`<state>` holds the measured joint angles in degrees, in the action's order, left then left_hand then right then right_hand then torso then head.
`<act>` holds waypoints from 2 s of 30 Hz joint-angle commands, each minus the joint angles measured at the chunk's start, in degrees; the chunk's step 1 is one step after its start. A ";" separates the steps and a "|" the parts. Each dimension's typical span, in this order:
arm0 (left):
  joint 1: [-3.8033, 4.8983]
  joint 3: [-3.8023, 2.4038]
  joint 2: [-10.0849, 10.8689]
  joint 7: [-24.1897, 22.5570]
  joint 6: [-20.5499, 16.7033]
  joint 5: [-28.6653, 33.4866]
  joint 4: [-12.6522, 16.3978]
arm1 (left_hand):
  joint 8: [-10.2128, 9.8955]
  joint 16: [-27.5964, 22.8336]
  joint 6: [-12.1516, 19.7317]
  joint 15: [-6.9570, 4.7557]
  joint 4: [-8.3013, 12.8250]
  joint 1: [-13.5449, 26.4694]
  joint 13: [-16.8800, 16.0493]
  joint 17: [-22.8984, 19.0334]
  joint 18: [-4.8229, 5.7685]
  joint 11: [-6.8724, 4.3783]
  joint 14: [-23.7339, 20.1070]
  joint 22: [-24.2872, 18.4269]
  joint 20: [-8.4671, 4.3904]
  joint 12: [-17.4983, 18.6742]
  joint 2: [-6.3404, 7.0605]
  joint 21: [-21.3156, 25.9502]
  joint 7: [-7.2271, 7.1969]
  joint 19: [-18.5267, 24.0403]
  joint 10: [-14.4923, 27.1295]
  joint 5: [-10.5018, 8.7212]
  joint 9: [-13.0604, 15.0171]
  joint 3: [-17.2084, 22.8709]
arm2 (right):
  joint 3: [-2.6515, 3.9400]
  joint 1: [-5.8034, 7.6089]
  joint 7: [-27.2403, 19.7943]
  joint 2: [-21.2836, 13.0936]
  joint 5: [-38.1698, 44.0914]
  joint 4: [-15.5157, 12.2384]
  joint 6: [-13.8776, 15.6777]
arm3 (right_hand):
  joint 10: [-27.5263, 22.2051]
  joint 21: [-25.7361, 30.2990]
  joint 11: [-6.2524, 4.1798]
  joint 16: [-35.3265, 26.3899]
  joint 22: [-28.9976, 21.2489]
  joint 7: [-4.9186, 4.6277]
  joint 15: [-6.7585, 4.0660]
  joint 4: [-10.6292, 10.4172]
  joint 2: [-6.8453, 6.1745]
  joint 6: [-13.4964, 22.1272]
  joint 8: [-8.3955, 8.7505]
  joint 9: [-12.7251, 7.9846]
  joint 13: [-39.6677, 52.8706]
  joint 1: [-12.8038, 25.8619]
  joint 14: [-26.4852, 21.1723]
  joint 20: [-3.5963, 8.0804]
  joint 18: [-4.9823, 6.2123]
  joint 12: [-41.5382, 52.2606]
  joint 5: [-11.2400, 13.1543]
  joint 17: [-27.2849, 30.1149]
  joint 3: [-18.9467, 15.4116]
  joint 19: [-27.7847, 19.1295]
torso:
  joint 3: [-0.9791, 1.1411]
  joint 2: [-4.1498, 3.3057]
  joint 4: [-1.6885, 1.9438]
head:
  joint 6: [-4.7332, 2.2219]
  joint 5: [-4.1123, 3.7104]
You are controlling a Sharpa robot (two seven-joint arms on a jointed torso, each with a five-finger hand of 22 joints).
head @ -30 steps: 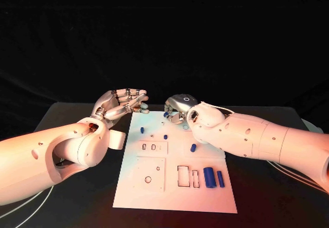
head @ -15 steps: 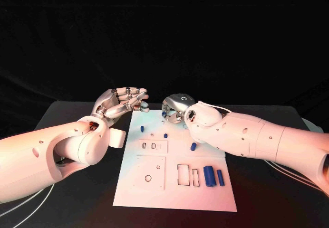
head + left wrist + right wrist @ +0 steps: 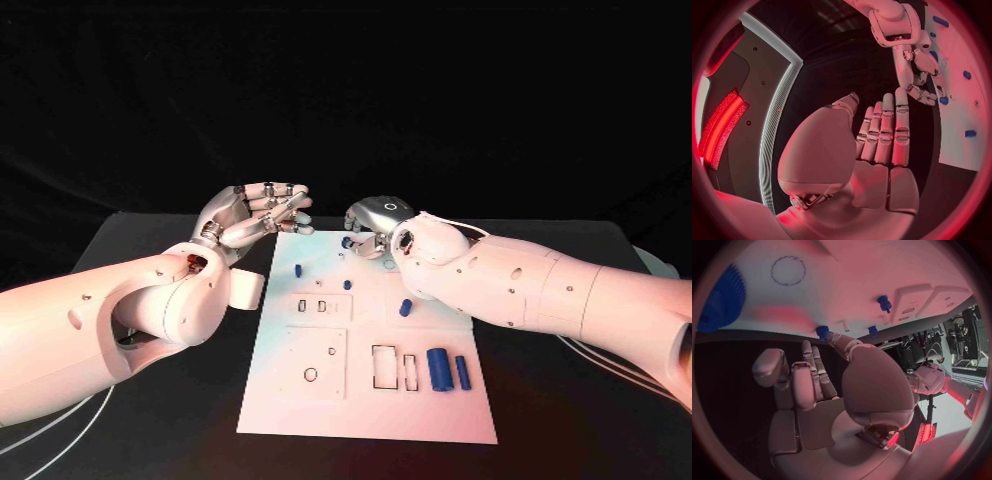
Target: Assemble the parts on the task board
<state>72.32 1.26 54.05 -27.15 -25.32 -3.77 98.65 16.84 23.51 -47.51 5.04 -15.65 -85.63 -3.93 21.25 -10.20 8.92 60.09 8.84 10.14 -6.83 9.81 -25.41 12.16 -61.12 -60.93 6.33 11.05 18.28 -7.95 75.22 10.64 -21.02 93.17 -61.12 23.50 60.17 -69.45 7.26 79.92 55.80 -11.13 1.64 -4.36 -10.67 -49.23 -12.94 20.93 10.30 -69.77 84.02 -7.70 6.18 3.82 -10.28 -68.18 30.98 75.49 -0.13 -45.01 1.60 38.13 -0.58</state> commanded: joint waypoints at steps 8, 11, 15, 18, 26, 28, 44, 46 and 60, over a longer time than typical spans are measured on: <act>0.15 -0.06 0.05 -0.46 0.84 0.14 0.04 | -0.37 0.00 0.43 0.36 -0.10 0.29 -0.02 0.05 -0.19 -0.01 -0.03 0.09 0.19 0.13 -0.38 -0.32 0.22 -0.15 0.01 -0.31 0.09 0.08 | -0.01 -0.02 0.30 -1.82 0.22 -1.87 2.71 | 0.33 0.30 -0.28 -0.20 0.08 0.34 0.36 -0.40 -0.86 -0.11 0.63 0.19 0.01 -0.32 1.07 -0.04 0.48 0.52 1.45 0.10 -1.20 0.02 | 0.02 -0.01 0.03 | -0.26 -0.34; 0.16 -0.06 0.11 -0.49 1.01 0.14 -0.17 | -0.37 -0.02 0.42 0.36 -0.11 0.30 -0.02 0.14 -0.19 -0.01 -0.06 0.09 0.19 0.18 -0.38 -0.34 0.22 -0.13 -0.02 -0.33 0.10 0.11 | 0.04 0.03 -1.35 -4.26 -0.98 -4.71 6.16 | 1.56 0.01 -0.52 0.03 0.67 0.44 0.15 -0.55 -0.78 -0.60 0.60 0.38 0.24 -0.62 1.23 0.12 0.37 1.18 1.37 -0.29 -1.38 0.38 | 0.00 0.11 -0.11 | -0.37 -0.35; 0.16 -0.05 0.25 -0.56 1.30 0.14 -0.61 | -0.28 -0.07 0.23 0.33 -0.11 0.29 -0.07 0.27 -0.20 -0.13 -0.10 0.09 0.19 0.14 -0.36 -0.37 0.00 -0.10 -0.28 -0.34 0.17 0.16 | 0.52 0.70 -4.92 -10.11 -6.37 -10.73 8.07 | 5.25 -0.80 -1.12 0.70 2.08 0.65 -0.32 0.07 -0.55 -1.87 0.36 0.79 0.84 -2.35 1.61 0.52 0.13 2.87 -0.23 -1.40 -0.48 1.11 | -0.04 0.28 -0.63 | -0.85 -0.44; 0.16 -0.05 0.26 -0.58 1.45 0.14 -0.90 | -0.06 -0.15 -0.22 0.17 -0.11 0.24 -0.13 0.60 -0.23 -0.43 -0.15 0.10 0.12 0.10 -0.36 -0.45 -0.44 -0.03 -0.89 -0.35 0.34 0.36 | 0.74 1.60 -6.02 -13.77 -11.43 -13.81 5.20 | 11.01 -1.47 -2.39 1.18 3.18 1.37 -1.22 0.76 -0.98 -2.38 0.28 1.06 2.56 -3.28 1.86 1.15 -0.02 6.06 -0.42 -2.19 -0.47 1.65 | -0.04 0.40 -0.90 | -1.13 -0.46; 0.15 -0.04 0.07 -0.61 1.72 0.14 -1.82 | 0.01 -0.18 -0.38 0.12 -0.12 0.21 -0.14 0.70 -0.24 -0.52 -0.15 0.11 0.10 0.09 -0.38 -0.47 -0.56 -0.01 -1.09 -0.35 0.39 0.44 | 1.00 3.50 -5.71 -22.30 -23.15 -17.95 -6.24 | 19.34 -7.32 -3.62 5.58 12.51 3.13 -3.37 -0.48 -1.55 0.74 -2.53 4.19 52.63 -1.64 3.94 2.70 -2.02 59.50 -3.21 -10.42 -7.49 5.74 | 0.08 1.13 -1.79 | -1.43 -0.49; 0.14 -0.03 0.07 -0.58 1.75 0.14 -1.96 | 0.01 -0.18 -0.38 0.12 -0.12 0.21 -0.14 0.70 -0.24 -0.52 -0.15 0.11 0.10 0.09 -0.38 -0.47 -0.56 -0.01 -1.09 -0.35 0.39 0.44 | 1.01 3.63 -5.28 -23.19 -24.26 -17.84 -7.71 | 21.48 -10.21 -3.38 7.82 17.03 2.42 -2.18 -1.07 -1.58 2.50 -3.84 5.29 65.15 -1.34 4.83 2.72 -2.63 72.14 -3.60 -15.54 -8.30 7.50 | 0.12 1.13 -1.84 | -1.43 -0.41; 0.12 -0.02 -0.14 -0.49 1.97 0.14 -2.31 | 0.02 -0.18 -0.39 0.11 -0.13 0.22 -0.14 0.71 -0.24 -0.52 -0.15 0.11 0.10 0.10 -0.37 -0.47 -0.56 -0.01 -1.11 -0.35 0.40 0.44 | 0.83 2.02 -2.06 -20.55 -22.33 -12.78 -9.08 | 26.77 -16.65 -1.80 10.08 27.37 0.78 -0.54 -2.35 -0.90 8.59 -6.92 7.41 76.39 -1.86 5.98 0.88 -4.64 83.32 -3.37 -21.82 -9.63 11.46 | 0.15 0.97 -1.62 | -0.97 -0.47; 0.12 -0.02 -0.15 -0.48 1.98 0.14 -2.30 | 0.01 -0.19 -0.41 0.10 -0.14 0.25 -0.14 0.77 -0.25 -0.53 -0.15 0.11 0.08 0.13 -0.33 -0.49 -0.53 -0.01 -1.15 -0.36 0.41 0.45 | 0.79 1.70 -1.60 -19.85 -22.06 -11.99 -8.80 | 26.68 -16.70 -1.70 10.08 27.44 0.68 -0.45 -2.37 -0.87 8.99 -6.88 7.39 76.32 -1.97 5.98 0.79 -4.65 83.27 -3.20 -21.82 -9.70 11.47 | 0.11 0.97 -1.62 | -0.78 -0.47; 0.12 -0.02 -0.24 -0.41 2.02 0.14 -2.34 | 0.00 -0.19 -0.39 0.09 -0.15 0.27 -0.13 0.81 -0.25 -0.51 -0.14 0.11 0.07 0.17 -0.29 -0.51 -0.48 -0.01 -1.14 -0.37 0.41 0.44 | 0.55 0.31 -0.42 -16.77 -20.56 -8.94 -7.85 | 26.28 -16.88 -1.37 10.08 27.75 0.33 -0.15 -2.32 -0.69 10.23 -6.58 7.23 75.99 -2.52 5.98 0.49 -4.71 83.00 -2.85 -21.82 -9.84 11.54 | 0.14 1.05 -1.71 | -0.34 -0.09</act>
<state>72.36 1.29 53.95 -27.14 -24.36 -3.75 96.25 16.84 23.51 -47.83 5.04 -15.80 -85.64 -4.00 21.96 -10.20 8.51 60.09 8.88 10.14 -6.83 9.81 -25.67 11.85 -61.12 -61.76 6.33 11.37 18.44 -7.40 75.56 9.35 -37.90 71.09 -70.27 15.75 84.14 -85.98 5.44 89.81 74.94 -10.68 1.13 -6.72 -11.36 -39.29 -19.50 28.22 74.96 -71.90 83.92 -6.81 2.15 86.92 -13.37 -74.94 21.33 84.03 -0.02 -44.02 -0.11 37.73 -0.70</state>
